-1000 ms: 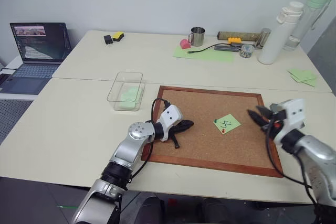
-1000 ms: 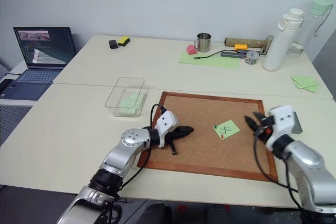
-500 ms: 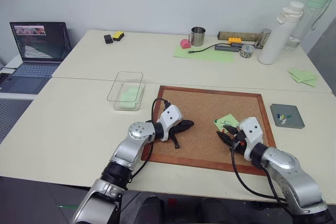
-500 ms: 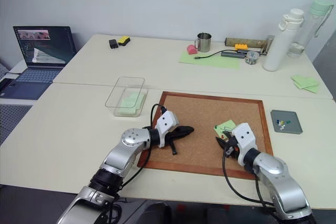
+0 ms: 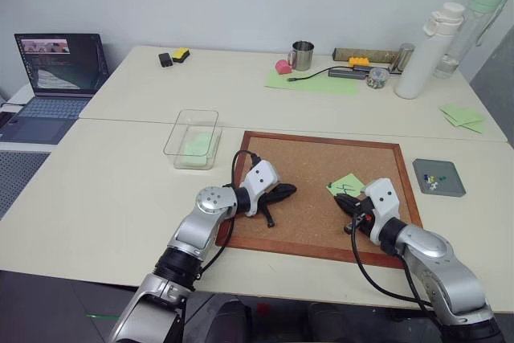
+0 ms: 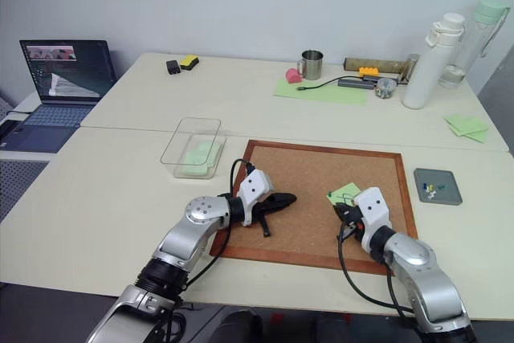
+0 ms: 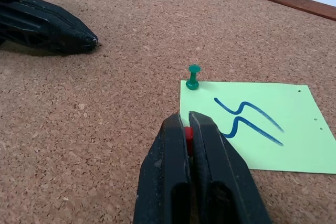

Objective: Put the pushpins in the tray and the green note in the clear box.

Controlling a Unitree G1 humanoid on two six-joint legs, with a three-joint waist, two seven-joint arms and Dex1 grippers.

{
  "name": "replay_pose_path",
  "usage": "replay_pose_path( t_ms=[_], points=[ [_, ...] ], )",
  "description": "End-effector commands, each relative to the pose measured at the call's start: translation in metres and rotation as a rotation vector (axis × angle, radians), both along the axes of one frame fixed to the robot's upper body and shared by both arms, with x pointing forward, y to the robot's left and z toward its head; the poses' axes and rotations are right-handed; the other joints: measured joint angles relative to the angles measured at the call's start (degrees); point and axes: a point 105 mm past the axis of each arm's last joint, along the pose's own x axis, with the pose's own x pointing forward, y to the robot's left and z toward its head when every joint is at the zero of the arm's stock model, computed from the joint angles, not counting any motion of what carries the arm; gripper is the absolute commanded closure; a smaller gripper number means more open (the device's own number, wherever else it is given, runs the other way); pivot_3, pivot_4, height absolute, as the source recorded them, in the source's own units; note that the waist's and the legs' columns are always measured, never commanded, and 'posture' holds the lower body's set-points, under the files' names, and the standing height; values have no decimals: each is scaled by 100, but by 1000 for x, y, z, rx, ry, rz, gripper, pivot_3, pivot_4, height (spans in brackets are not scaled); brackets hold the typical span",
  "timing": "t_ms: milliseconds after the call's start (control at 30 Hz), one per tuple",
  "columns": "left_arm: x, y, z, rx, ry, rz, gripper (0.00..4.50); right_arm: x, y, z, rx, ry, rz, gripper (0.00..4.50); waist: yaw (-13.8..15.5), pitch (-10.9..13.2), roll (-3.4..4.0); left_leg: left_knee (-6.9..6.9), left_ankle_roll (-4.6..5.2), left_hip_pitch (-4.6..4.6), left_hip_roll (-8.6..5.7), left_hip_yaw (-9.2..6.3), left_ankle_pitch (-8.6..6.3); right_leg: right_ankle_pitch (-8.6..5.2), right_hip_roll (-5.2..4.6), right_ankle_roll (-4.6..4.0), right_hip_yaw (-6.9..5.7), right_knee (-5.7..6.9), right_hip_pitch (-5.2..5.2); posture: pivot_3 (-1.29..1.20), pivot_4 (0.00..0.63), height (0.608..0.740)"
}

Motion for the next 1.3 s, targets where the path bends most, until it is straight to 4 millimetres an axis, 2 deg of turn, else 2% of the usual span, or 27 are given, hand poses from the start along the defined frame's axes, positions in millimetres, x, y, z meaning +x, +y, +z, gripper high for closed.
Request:
replay_pose_path(
  t_ms=[33,300,567,667,733,900,967,1100,1300],
  points=[
    [-1,4,-11,32,31,20,4500,4,2,23,61,-80,2,4485,-1,0,0,0,0,0,0,0,0,0,0,0,0,0,0,0,150,740],
    [-1,4,-11,37,33,19,4500,-1,1,49,189,-144,-11,4485,-3,0,0,-1,0,-2,1,-1,0,0,0,0,-1,0,-2,0,150,740],
    [-2,4,-11,39,34,13,4500,-1,-9,55,219,-152,-59,4485,-3,0,0,-1,0,-2,1,-1,0,0,0,0,-2,0,-2,0,150,740],
    [-2,4,-12,41,33,11,4500,9,-29,68,307,-190,-186,4485,-3,0,0,-1,0,-2,1,-1,0,0,0,0,-1,0,-2,0,150,740],
    [-2,4,-12,41,33,11,4500,15,-52,75,355,-218,-300,4485,-3,0,0,-1,0,-2,1,-1,0,0,-1,0,-1,0,-2,0,150,740],
    [-3,5,-12,44,35,10,4500,28,-129,60,168,-193,-638,4485,1,0,0,-1,0,-2,-2,3,-1,0,-4,-1,0,-1,-1,0,150,740],
    [-3,5,-12,44,36,7,4500,30,-154,55,86,-176,-723,4485,0,0,1,-6,0,-2,-4,5,-1,0,-5,-1,2,-1,-3,0,150,740],
    [-4,4,-12,44,35,3,4500,36,-179,45,53,-130,-797,4485,-6,-3,8,-15,1,2,-3,8,0,0,-4,-1,5,1,-6,0,150,740],
    [-3,6,-11,46,31,9,4500,40,-197,34,67,-93,-841,4485,-9,-3,8,-15,1,1,-7,11,0,0,-2,-1,7,0,-5,0,150,740]
  ],
)
